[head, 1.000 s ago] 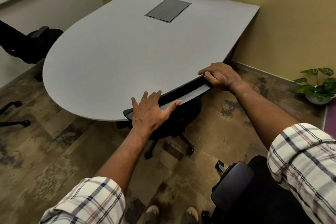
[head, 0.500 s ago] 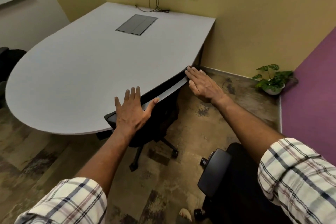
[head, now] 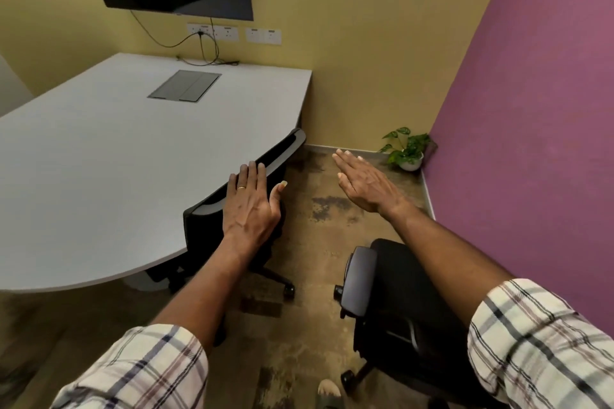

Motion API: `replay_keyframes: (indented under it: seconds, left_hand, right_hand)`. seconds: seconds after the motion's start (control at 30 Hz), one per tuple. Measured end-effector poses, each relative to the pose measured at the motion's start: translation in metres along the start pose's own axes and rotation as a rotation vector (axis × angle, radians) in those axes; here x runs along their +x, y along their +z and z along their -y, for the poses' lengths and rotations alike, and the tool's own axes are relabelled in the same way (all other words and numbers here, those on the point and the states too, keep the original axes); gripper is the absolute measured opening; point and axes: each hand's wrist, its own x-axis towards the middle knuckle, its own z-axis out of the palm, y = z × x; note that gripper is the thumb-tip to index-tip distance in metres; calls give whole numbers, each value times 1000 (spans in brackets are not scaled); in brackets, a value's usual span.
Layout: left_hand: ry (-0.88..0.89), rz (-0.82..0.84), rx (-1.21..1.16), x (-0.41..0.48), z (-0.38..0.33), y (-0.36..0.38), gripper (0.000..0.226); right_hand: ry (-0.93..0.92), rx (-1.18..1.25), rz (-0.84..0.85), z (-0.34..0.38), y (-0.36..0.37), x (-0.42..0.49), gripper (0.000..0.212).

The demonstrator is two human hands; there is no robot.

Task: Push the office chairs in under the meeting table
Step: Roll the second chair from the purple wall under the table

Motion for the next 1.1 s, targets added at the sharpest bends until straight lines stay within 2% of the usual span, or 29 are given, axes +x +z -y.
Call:
replay_keyframes:
  seconds: [0.37, 0.7, 0.9, 1.1]
  left_hand:
    - [125, 70, 11, -109, -9, -26, 73]
    - [199, 36, -17, -170, -33, -33, 76]
    - [274, 37, -50, -253, -75, -21, 75]
    - [325, 47, -57, -335, -106, -13, 78]
  right_hand:
    - [203, -15, -69, 74, -7, -134, 58]
    - [327, -24, -145, 96, -25, -237, 59]
    - [420, -39, -108, 99, -19, -345, 59]
    - [461, -42, -156, 113, -10, -446, 58]
